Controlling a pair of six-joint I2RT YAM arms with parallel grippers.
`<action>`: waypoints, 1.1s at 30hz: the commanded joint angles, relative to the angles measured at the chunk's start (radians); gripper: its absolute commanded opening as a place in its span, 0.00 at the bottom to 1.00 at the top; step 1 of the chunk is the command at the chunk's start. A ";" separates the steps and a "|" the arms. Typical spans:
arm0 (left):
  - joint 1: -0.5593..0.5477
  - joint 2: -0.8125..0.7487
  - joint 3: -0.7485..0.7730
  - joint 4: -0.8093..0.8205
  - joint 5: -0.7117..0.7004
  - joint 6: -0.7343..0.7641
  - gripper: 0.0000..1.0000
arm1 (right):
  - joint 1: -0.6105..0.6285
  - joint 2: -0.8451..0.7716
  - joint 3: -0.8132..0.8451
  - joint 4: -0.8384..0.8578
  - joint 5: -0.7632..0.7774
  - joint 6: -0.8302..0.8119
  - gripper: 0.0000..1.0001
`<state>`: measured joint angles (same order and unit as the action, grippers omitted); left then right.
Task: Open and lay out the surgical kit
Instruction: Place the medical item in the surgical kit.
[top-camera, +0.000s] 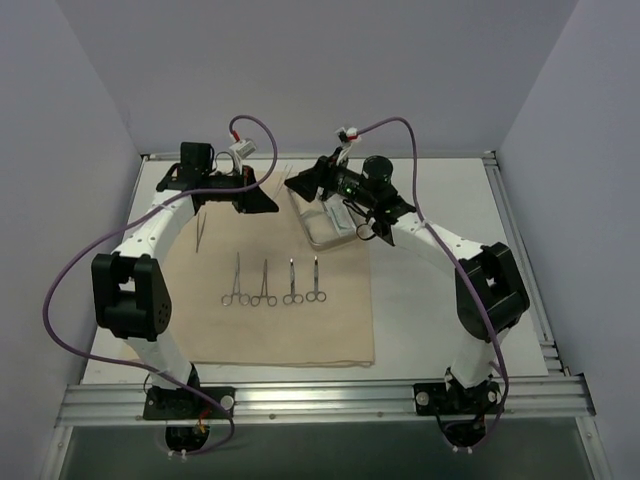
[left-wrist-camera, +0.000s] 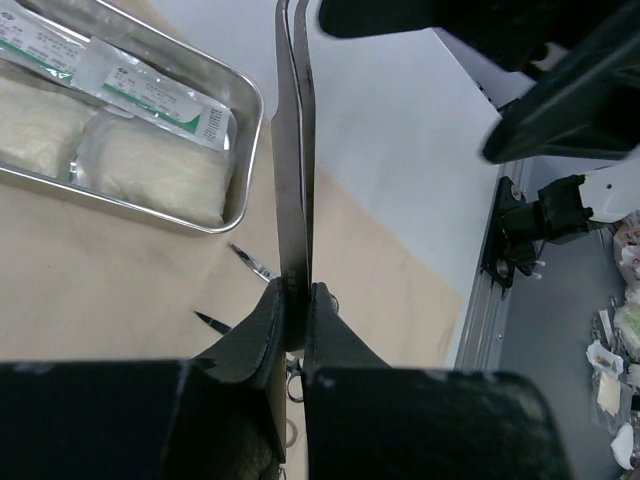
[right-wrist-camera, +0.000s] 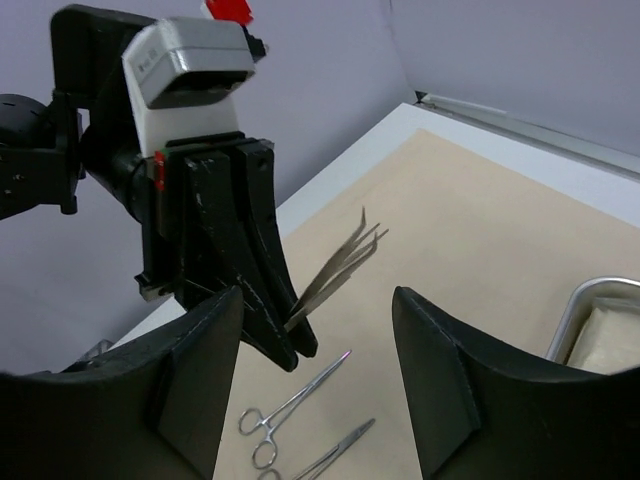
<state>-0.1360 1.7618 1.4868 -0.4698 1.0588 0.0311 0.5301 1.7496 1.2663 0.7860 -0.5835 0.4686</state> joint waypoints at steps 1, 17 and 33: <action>-0.001 -0.048 0.013 0.054 0.093 -0.014 0.02 | -0.004 0.028 0.056 0.111 -0.067 0.054 0.56; -0.031 -0.044 0.001 0.062 0.099 -0.016 0.02 | 0.028 0.151 0.163 0.110 -0.081 0.142 0.28; -0.080 -0.051 0.144 -0.121 -0.468 0.148 0.56 | 0.038 0.123 0.176 -0.151 0.310 0.189 0.00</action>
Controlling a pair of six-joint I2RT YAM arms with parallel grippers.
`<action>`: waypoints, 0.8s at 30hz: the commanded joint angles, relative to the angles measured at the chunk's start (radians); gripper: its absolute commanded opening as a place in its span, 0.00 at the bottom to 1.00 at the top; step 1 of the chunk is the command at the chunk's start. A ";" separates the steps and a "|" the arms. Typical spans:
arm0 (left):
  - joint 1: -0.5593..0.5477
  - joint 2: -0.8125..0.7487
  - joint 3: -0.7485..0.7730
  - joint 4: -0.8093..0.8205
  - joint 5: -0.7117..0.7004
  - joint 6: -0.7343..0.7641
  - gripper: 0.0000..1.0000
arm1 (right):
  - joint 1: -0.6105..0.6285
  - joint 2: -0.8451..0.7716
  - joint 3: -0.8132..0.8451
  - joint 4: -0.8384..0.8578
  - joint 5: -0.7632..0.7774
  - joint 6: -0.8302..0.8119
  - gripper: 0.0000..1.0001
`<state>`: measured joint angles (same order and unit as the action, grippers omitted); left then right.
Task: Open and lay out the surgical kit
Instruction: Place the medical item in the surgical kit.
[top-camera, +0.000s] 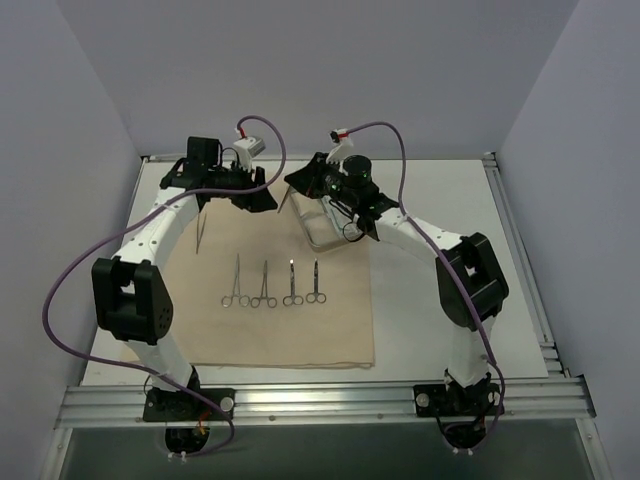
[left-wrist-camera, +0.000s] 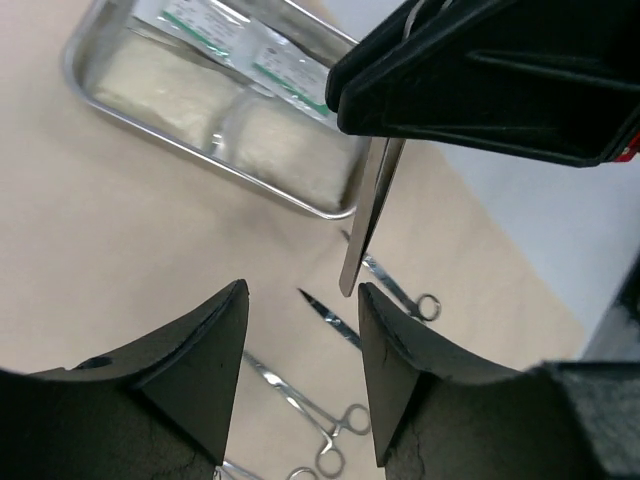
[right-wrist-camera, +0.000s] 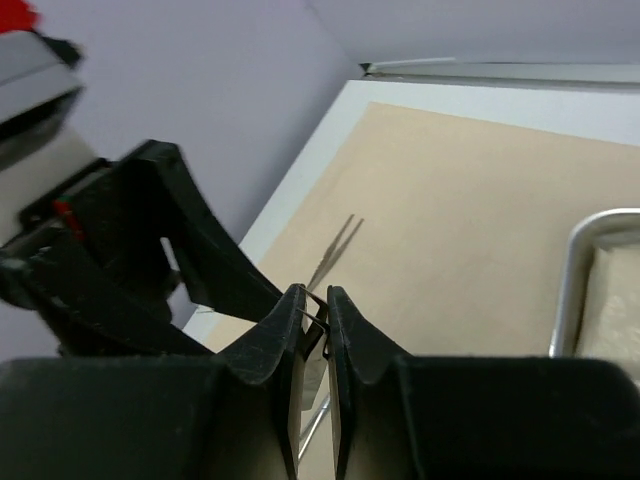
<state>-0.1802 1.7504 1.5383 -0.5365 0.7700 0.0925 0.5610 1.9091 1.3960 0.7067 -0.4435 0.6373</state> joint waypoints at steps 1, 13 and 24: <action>-0.050 -0.042 0.101 -0.068 -0.234 0.101 0.56 | 0.011 -0.030 0.046 -0.078 0.184 0.034 0.00; -0.196 -0.005 0.074 -0.010 -0.419 0.223 0.56 | 0.046 0.013 0.075 -0.104 0.258 0.131 0.00; -0.223 0.011 0.069 0.041 -0.534 0.223 0.41 | 0.059 0.031 0.095 -0.096 0.223 0.133 0.00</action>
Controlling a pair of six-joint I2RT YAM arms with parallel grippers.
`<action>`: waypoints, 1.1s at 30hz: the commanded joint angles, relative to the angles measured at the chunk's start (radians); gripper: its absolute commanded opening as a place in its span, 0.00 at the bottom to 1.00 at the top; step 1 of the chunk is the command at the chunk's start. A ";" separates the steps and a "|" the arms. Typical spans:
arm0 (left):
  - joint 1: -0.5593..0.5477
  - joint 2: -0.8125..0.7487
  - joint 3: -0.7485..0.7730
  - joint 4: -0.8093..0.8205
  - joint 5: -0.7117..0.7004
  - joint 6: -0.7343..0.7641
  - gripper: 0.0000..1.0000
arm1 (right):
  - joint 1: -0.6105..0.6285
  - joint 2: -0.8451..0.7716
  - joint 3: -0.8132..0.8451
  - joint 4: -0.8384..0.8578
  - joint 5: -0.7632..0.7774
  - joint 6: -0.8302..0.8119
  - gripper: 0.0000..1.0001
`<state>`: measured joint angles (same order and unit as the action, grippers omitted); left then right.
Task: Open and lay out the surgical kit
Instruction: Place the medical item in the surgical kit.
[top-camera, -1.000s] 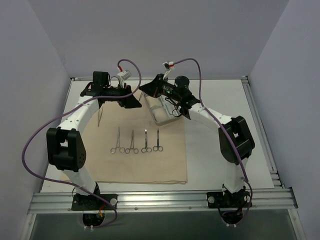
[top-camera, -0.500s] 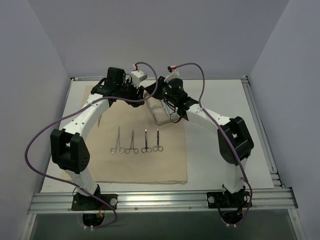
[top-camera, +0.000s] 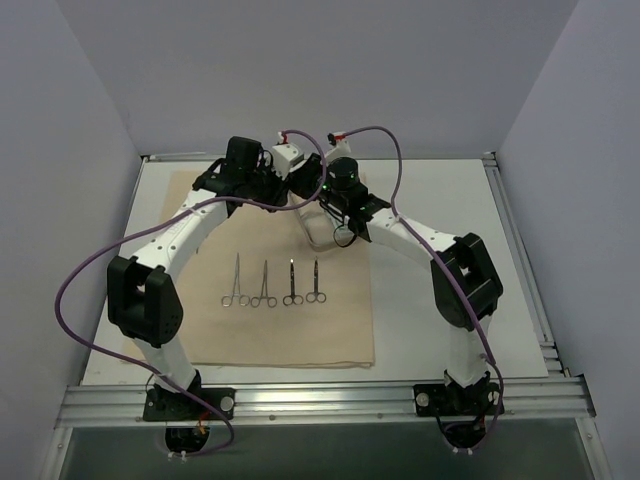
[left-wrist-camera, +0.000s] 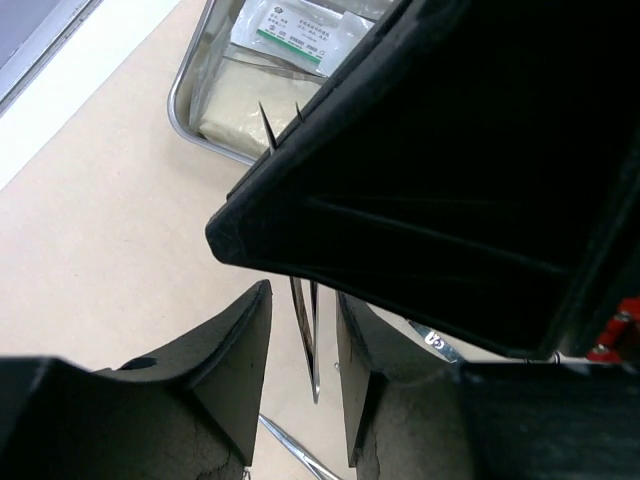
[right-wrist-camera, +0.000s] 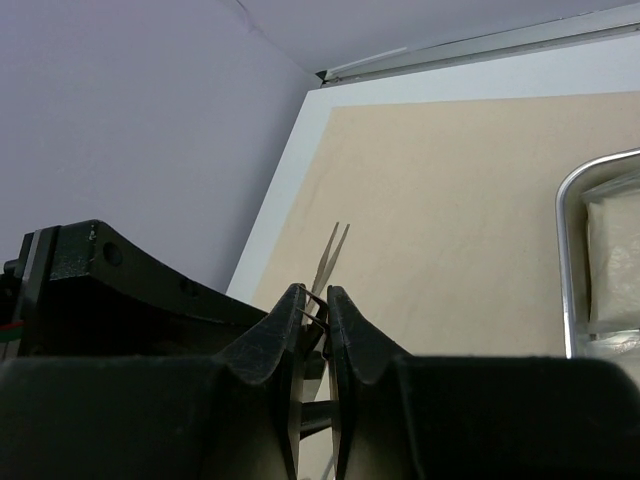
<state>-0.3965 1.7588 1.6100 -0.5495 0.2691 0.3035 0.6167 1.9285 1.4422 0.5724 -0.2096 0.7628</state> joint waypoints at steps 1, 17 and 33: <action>-0.007 0.002 -0.001 0.053 -0.036 0.011 0.41 | 0.005 0.015 0.049 0.038 -0.014 0.009 0.00; -0.002 0.007 0.044 0.016 -0.021 -0.007 0.39 | -0.028 0.061 0.070 0.047 -0.108 0.012 0.00; -0.001 0.041 0.048 0.014 -0.001 0.002 0.26 | -0.028 0.050 0.066 0.069 -0.134 0.023 0.00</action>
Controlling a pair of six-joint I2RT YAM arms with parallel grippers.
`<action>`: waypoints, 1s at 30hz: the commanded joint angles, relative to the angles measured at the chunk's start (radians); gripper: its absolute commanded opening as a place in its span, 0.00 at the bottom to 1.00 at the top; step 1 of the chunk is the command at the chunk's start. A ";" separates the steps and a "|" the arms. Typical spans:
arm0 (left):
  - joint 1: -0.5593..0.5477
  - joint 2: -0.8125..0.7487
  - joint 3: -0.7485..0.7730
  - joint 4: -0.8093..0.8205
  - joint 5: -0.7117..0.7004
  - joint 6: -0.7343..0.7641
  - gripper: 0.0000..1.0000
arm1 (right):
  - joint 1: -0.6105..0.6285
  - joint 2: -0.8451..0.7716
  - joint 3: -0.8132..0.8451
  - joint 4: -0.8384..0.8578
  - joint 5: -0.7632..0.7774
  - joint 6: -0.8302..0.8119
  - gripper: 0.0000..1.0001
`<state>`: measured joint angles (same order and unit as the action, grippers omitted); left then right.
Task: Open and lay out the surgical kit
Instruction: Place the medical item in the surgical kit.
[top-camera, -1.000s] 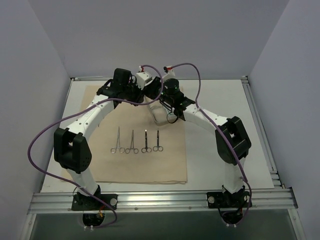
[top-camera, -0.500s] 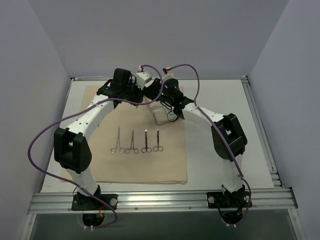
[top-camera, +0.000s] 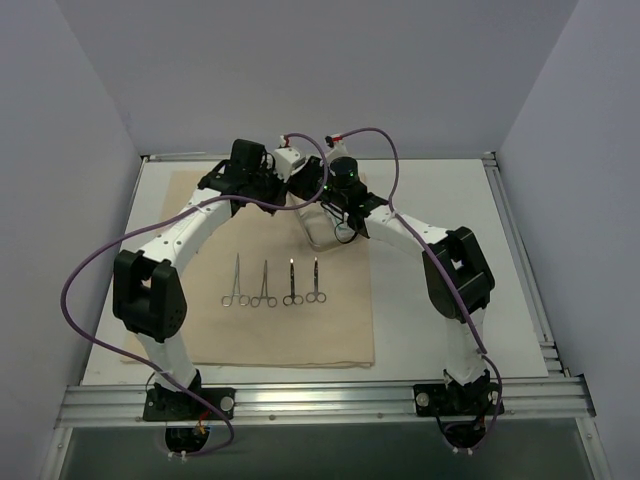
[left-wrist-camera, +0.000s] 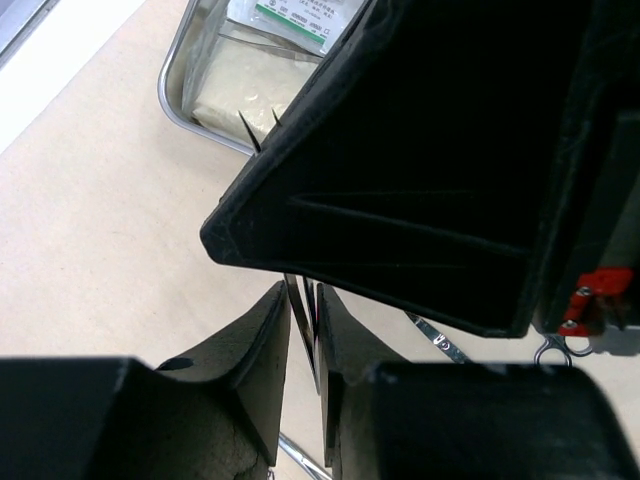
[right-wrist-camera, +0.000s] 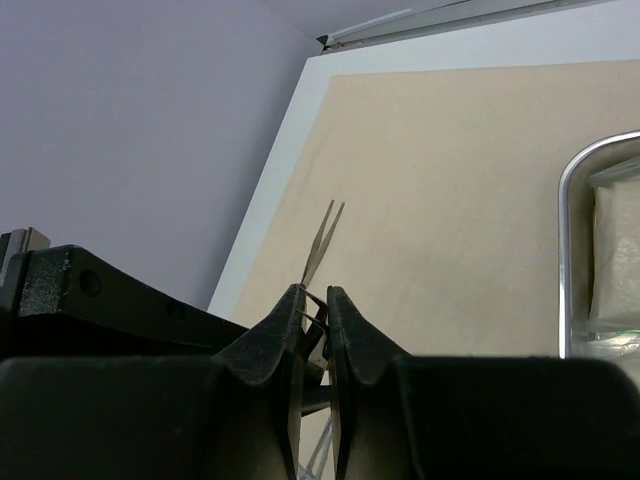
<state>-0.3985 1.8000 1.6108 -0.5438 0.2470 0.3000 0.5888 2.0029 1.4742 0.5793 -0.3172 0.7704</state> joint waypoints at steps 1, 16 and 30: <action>0.000 0.001 0.047 0.008 0.023 0.005 0.25 | 0.000 -0.024 0.034 0.063 -0.028 0.017 0.00; 0.047 0.007 -0.012 -0.010 -0.101 -0.108 0.02 | -0.009 0.019 0.080 -0.065 0.007 -0.025 0.50; 0.297 0.130 -0.106 -0.103 -0.161 -0.159 0.03 | -0.027 -0.007 0.060 -0.113 0.061 -0.065 0.57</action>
<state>-0.1188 1.9003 1.4982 -0.6247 0.1177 0.1589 0.5678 2.0113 1.5078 0.4644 -0.2771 0.7303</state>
